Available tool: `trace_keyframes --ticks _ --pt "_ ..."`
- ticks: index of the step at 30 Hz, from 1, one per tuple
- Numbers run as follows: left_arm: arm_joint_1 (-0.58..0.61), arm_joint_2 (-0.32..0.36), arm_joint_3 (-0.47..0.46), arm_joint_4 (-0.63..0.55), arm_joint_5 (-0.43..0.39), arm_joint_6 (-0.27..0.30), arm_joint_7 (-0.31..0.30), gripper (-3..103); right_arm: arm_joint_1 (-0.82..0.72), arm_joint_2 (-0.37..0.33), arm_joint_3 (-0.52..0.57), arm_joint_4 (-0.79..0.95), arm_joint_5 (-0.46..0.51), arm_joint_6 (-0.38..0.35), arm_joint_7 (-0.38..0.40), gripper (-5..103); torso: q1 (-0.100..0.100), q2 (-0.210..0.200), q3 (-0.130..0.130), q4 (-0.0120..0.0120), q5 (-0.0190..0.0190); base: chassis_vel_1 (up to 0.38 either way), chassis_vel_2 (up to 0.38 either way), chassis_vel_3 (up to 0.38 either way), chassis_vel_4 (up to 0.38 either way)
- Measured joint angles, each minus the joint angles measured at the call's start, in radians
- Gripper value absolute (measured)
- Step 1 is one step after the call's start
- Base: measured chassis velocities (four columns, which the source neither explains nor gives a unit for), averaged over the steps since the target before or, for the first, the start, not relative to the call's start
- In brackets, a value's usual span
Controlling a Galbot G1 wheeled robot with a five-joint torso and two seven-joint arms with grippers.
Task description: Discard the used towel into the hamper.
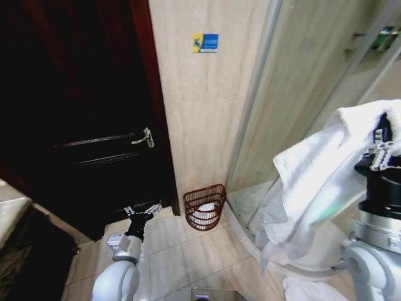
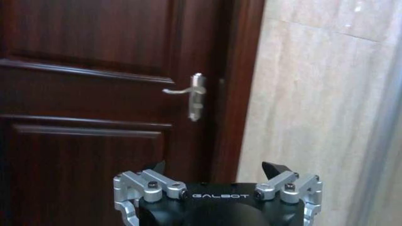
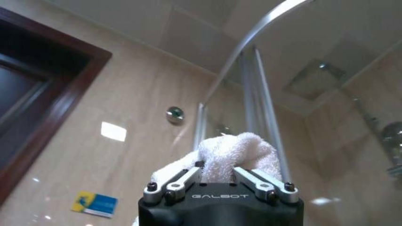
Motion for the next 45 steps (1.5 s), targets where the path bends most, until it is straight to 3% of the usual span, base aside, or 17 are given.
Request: trace_keyframes --ticks 12,27,33,45 --pt "0.0 0.0 0.0 0.0 0.0 0.0 0.0 100 0.048 -0.043 -0.018 -0.027 0.032 -0.015 -0.009 8 0.0 0.0 0.0 0.0003 0.0001 0.113 0.113 0.119 0.11" --pt "0.0 0.0 0.0 0.0 0.0 0.0 0.0 100 0.272 -0.202 -0.073 -0.164 0.185 -0.069 -0.022 8 0.0 0.0 0.0 -0.0002 0.0001 0.024 0.02 0.017 0.014" --pt "0.0 0.0 0.0 0.0 0.0 0.0 0.0 100 0.372 -0.236 -0.159 -0.248 0.181 -0.067 -0.027 8 0.0 0.0 0.0 0.0001 -0.0003 0.0 0.0 0.0 0.0" --pt "0.0 0.0 0.0 0.0 0.0 0.0 0.0 100 0.541 -0.231 -0.318 -0.398 0.144 -0.061 -0.037 8 0.0 0.0 0.0 0.0 0.0 0.0 0.0 0.0 0.0"
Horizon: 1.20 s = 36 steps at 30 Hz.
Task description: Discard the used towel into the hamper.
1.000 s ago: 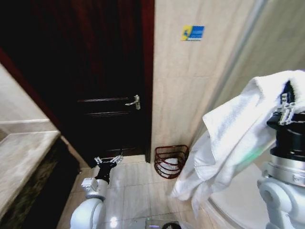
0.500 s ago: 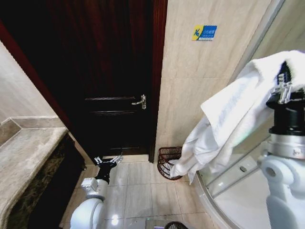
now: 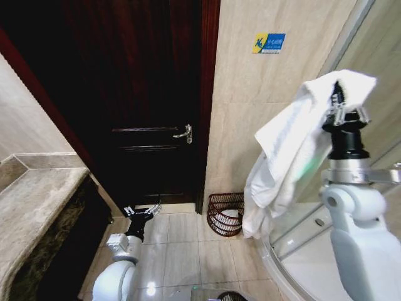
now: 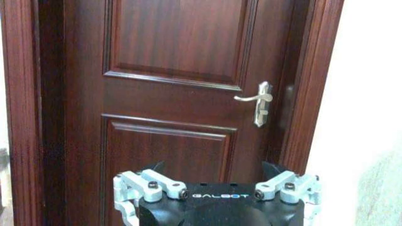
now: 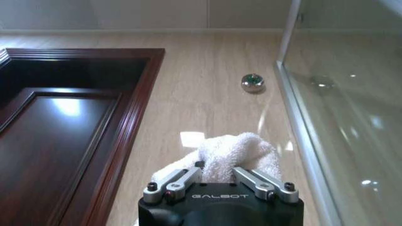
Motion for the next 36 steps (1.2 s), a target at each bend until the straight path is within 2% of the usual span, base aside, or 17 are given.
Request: trace_keyframes --ticks 11,21,36 --pt "0.0 0.0 0.0 0.0 0.0 0.0 0.0 100 0.229 -0.004 -0.104 -0.143 -0.01 0.004 -0.014 8 0.0 0.0 0.0 0.0 -0.0002 0.0 0.0 0.0 0.0" --pt "0.0 0.0 0.0 0.0 0.0 0.0 0.0 100 0.358 0.022 -0.161 -0.238 -0.005 0.002 -0.013 8 0.0 0.0 0.0 0.0 -0.0001 0.0 0.0 0.0 0.0" --pt "0.0 0.0 0.0 0.0 0.0 0.0 0.0 100 0.643 0.039 -0.246 -0.417 -0.022 0.005 -0.025 8 0.0 0.0 0.0 0.0 -0.0003 0.0 0.0 0.0 0.0"
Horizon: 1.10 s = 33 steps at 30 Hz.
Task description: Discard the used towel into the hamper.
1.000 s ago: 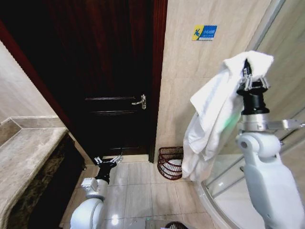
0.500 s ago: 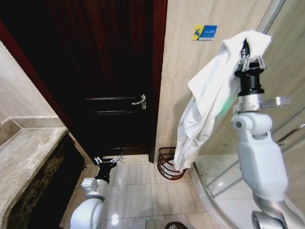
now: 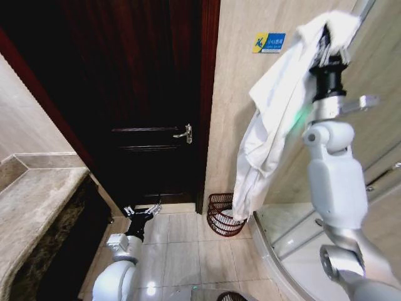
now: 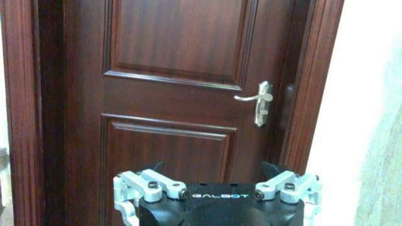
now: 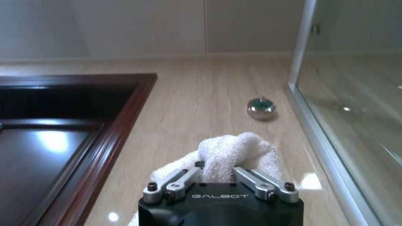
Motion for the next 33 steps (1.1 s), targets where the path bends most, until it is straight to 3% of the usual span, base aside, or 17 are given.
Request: trace_keyframes --ticks 13,26,33 --pt "0.0 0.0 0.0 0.0 0.0 0.0 0.0 100 0.027 0.03 -0.028 -0.022 -0.025 0.007 0.001 8 0.0 0.0 0.0 0.0 0.0 0.0 0.0 0.0 0.0" --pt "0.0 0.0 0.0 0.0 0.0 0.0 0.0 100 -0.1 0.054 -0.006 -0.018 -0.059 0.022 0.0 8 0.0 0.0 0.0 0.0 -0.0001 0.0 0.0 0.0 0.0" --pt "0.0 0.0 0.0 0.0 0.0 0.0 0.0 100 -0.237 0.084 0.021 -0.053 -0.1 0.064 -0.004 8 0.0 0.0 0.0 -0.0003 0.001 0.0 0.0 0.0 0.0"
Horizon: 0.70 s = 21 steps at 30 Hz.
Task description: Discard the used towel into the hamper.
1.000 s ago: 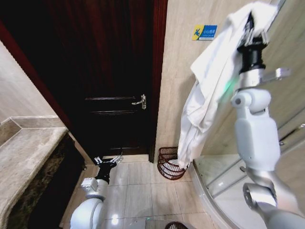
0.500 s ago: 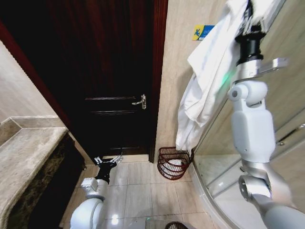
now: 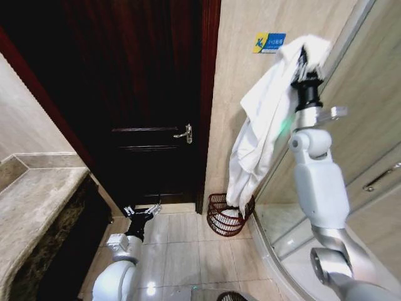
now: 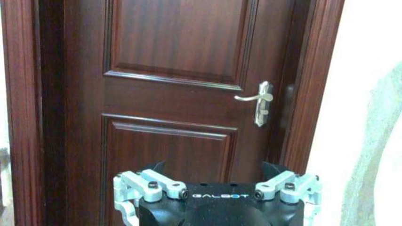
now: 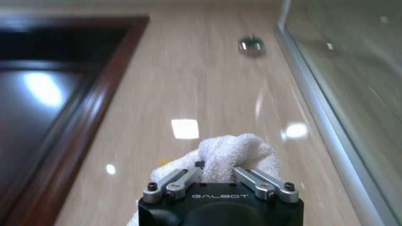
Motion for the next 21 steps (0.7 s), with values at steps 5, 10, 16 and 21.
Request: trace_keyframes --ticks 5,10,16,21 --pt "0.0 0.0 0.0 0.0 0.0 0.0 0.0 100 -0.043 0.02 0.002 -0.053 -0.032 0.045 -0.013 8 0.0 0.0 0.0 0.0002 -0.0007 0.0 0.0 0.0 0.0" --pt "0.0 0.0 0.0 0.0 0.0 0.0 0.0 100 -0.046 0.032 0.0 -0.084 -0.045 0.062 -0.018 8 0.0 0.0 0.0 0.0003 -0.0011 0.0 0.0 0.0 0.0" --pt "0.0 0.0 0.0 0.0 0.0 0.0 0.0 100 -0.022 0.058 -0.024 -0.159 -0.066 0.11 -0.032 8 0.0 0.0 0.0 0.0004 -0.0012 0.0 0.0 0.0 0.0" --pt "0.0 0.0 0.0 0.0 0.0 0.0 0.0 100 -0.05 0.09 -0.026 -0.224 -0.094 0.159 -0.045 8 0.0 0.0 0.0 0.0003 -0.0007 0.0 0.0 0.0 0.0"
